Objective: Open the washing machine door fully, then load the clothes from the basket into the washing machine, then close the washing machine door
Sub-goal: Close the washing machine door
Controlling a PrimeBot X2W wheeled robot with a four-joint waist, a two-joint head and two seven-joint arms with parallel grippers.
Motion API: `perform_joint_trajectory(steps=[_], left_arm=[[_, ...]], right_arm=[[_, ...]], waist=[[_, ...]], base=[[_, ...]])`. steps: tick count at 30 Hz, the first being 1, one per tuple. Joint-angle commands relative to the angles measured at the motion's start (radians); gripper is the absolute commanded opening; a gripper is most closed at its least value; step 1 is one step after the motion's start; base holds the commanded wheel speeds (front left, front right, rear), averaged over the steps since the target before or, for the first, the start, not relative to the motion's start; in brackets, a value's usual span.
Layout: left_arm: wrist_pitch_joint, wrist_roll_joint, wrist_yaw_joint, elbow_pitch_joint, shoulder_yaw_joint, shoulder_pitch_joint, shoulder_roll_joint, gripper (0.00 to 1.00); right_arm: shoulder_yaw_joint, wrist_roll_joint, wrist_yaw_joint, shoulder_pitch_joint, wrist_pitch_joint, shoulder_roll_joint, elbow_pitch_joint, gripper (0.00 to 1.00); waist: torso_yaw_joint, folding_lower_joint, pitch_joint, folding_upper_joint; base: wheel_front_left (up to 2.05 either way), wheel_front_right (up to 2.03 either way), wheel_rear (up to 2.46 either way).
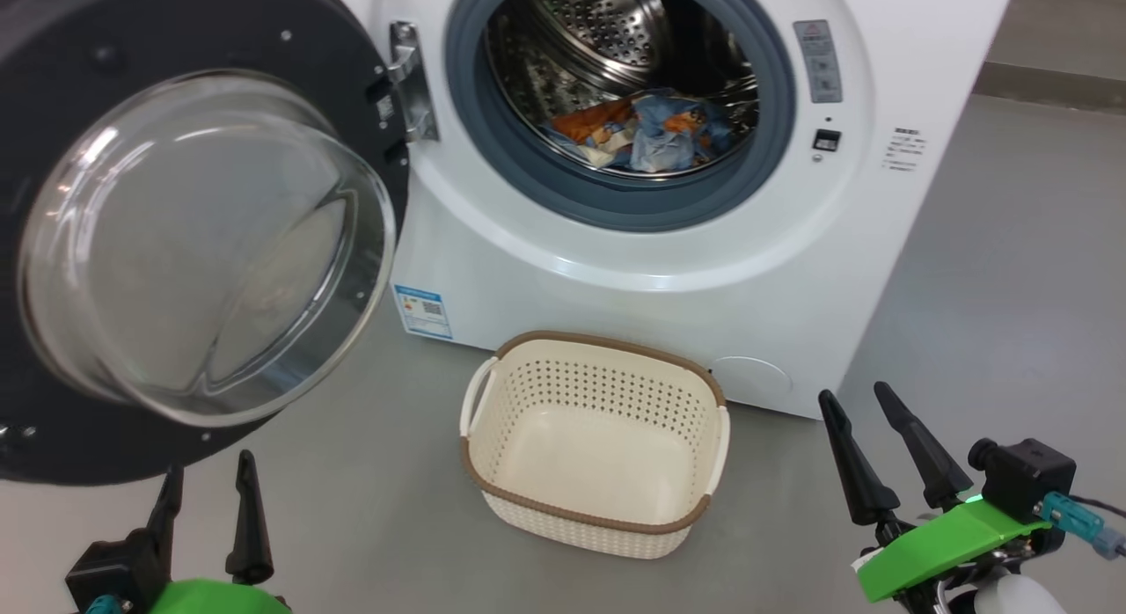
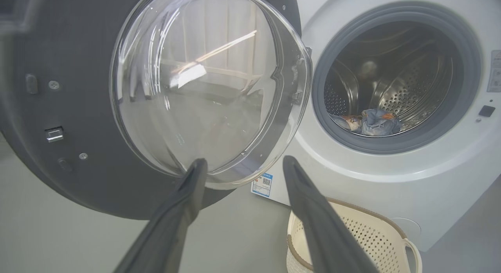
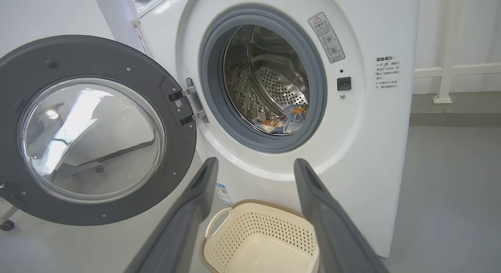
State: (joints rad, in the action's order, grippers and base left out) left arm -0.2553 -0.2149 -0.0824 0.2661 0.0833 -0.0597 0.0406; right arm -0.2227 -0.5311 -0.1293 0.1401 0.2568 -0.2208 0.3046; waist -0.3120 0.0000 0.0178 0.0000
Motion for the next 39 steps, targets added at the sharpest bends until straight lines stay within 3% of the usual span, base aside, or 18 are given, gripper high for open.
perform_joint_trajectory(steps=[1,20,39], left_arm=[[-0.006,0.005,0.005,-0.02,0.032,-0.019,0.011,1.0],[-0.006,0.006,0.0,-0.02,0.028,-0.012,0.01,1.0],[-0.006,0.001,0.007,-0.036,0.029,-0.005,0.01,1.0]], right_arm=[[-0.014,-0.012,-0.001,-0.006,0.005,-0.002,-0.021,1.0],[-0.02,-0.012,-0.001,-0.01,0.005,0.007,-0.017,1.0],[-0.038,-0.022,-0.001,0.004,0.005,0.004,-0.012,1.0]], waist=[[-0.043,0.0,-0.001,0.0],[-0.184,0.0,0.016,0.0],[-0.196,0.0,0.003,0.0]], base=[[0.0,0.0,0.0],[0.0,0.0,0.0],[0.0,0.0,0.0]])
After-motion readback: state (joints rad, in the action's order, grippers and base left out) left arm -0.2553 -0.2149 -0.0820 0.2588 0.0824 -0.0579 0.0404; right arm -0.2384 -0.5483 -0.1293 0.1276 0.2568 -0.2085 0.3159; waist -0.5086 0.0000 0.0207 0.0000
